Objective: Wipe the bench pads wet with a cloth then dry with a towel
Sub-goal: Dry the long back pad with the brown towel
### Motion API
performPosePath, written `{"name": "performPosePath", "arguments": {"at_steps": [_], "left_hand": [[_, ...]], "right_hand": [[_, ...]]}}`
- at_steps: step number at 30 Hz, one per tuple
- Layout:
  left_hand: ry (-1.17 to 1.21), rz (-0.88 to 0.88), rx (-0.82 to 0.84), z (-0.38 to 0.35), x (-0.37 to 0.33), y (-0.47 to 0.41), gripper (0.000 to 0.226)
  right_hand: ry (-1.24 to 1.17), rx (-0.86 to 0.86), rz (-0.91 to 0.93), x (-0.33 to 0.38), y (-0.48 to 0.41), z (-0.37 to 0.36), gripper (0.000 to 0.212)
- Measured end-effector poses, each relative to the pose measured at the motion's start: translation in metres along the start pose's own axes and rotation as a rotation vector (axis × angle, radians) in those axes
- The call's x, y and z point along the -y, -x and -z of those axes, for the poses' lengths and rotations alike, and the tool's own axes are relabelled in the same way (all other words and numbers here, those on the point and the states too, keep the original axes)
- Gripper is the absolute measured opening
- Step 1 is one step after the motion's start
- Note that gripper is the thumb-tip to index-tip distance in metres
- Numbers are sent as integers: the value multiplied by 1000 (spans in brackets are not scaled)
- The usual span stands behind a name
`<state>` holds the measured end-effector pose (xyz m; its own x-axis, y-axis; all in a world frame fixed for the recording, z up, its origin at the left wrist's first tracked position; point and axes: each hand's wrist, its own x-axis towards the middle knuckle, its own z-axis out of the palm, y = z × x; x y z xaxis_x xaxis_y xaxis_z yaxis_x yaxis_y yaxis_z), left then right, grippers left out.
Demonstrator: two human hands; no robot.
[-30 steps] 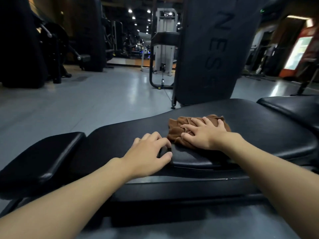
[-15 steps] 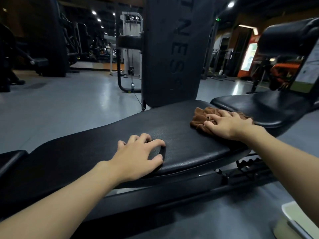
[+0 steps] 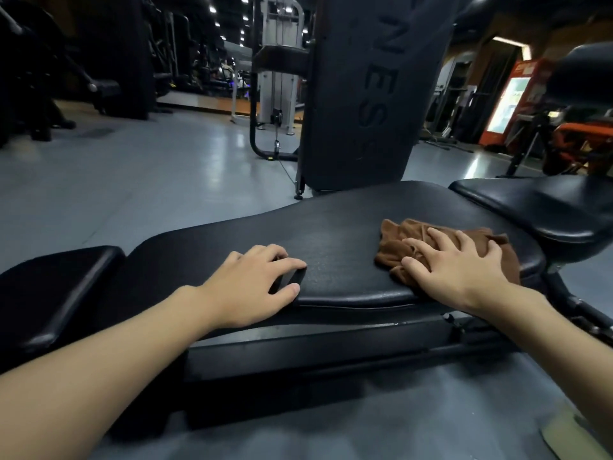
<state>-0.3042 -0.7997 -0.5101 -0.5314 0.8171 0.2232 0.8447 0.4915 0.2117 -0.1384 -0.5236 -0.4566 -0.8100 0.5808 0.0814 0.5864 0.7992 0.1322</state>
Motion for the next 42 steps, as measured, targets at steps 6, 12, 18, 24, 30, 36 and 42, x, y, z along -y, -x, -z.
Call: {"name": "performPosePath", "arguments": {"at_steps": [6, 12, 18, 24, 30, 36, 42], "left_hand": [[-34, 108, 25, 14, 65, 60, 44], [-18, 168, 66, 30, 102, 105, 39], [219, 317, 2, 40, 138, 144, 50], [143, 259, -140, 42, 156, 171, 50], [173, 102, -209, 38, 145, 178, 52], [-197, 40, 69, 8, 126, 147, 76], [-392, -14, 53, -1, 115, 112, 71]], "right_hand": [[41, 4, 252, 102, 27, -6, 66], [119, -37, 530, 221, 50, -22, 68], [112, -43, 696, 307, 64, -27, 66], [135, -36, 850, 384, 83, -32, 63], [-284, -47, 910, 349, 58, -3, 42], [-46, 73, 537, 240, 3, -8, 55], [-120, 104, 545, 234, -9, -16, 55]]}}
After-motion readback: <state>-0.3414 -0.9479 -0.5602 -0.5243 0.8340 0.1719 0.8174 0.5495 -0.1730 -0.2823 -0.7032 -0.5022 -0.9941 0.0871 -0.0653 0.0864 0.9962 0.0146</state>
